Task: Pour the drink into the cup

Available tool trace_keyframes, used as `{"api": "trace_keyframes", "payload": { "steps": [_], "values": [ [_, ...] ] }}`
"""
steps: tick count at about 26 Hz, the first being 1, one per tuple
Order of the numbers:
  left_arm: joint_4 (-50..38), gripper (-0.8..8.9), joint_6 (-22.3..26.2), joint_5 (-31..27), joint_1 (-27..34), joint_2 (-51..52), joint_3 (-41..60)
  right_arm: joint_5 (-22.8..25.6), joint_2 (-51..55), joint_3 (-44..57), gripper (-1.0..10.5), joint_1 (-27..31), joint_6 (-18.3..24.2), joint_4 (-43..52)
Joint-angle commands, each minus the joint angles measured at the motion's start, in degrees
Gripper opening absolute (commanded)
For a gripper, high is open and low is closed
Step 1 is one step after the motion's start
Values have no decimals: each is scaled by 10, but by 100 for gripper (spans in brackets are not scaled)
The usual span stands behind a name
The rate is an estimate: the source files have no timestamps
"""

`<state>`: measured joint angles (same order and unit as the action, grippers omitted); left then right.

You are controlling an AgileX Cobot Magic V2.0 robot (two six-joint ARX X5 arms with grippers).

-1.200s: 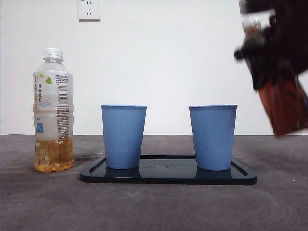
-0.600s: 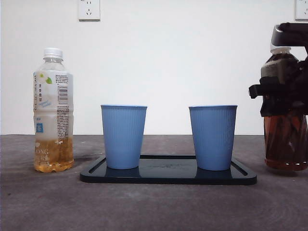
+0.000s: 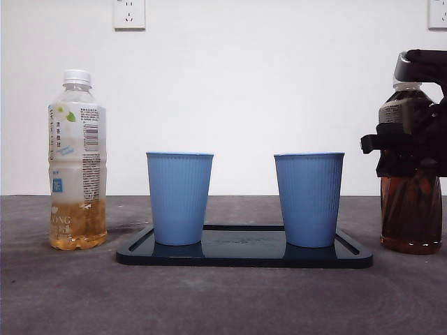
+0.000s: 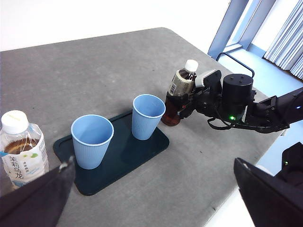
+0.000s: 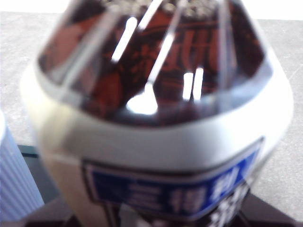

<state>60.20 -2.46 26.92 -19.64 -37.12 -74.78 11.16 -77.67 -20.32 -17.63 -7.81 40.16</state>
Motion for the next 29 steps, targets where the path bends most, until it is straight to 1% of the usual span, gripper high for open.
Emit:
{"api": "trace_keyframes", "payload": {
  "steps": [1, 3, 5, 8, 11, 14, 16, 19, 22, 25, 29],
  "values": [
    [-6, 526, 5, -1, -2, -3, -12, 2, -5, -10, 312, -2, -2, 35],
    [-6, 526, 5, -1, -2, -4, -12, 3, -5, -10, 401, -2, 8, 35],
    [-6, 526, 6, -1, -2, -3, -12, 2, -1, -10, 458, -2, 9, 34],
    [-6, 526, 10, -1, -2, -3, -12, 2, 30, -10, 465, -2, 9, 11],
    [-10, 526, 17, -1, -2, -4, -12, 2, 103, -10, 465, -5, 5, -61],
    [-14, 526, 18, -1, -2, -10, -12, 2, 205, -13, 465, -16, -19, -172],
    [-15, 526, 19, -1, -2, -20, -12, 0, 278, -30, 465, -32, -30, -273],
    [-16, 526, 35, -1, -2, -30, -12, -11, 341, -72, 465, -50, -37, -402],
    [-26, 525, 50, -10, -2, -41, -3, -13, 384, -135, 465, -70, -42, -539],
    [-67, 525, 50, -25, -2, -41, 39, -19, 411, -203, 465, -88, -42, -653],
    [-164, 525, 39, -28, -2, -32, 132, -29, 433, -285, 465, -104, -42, -766]
  ]
}}
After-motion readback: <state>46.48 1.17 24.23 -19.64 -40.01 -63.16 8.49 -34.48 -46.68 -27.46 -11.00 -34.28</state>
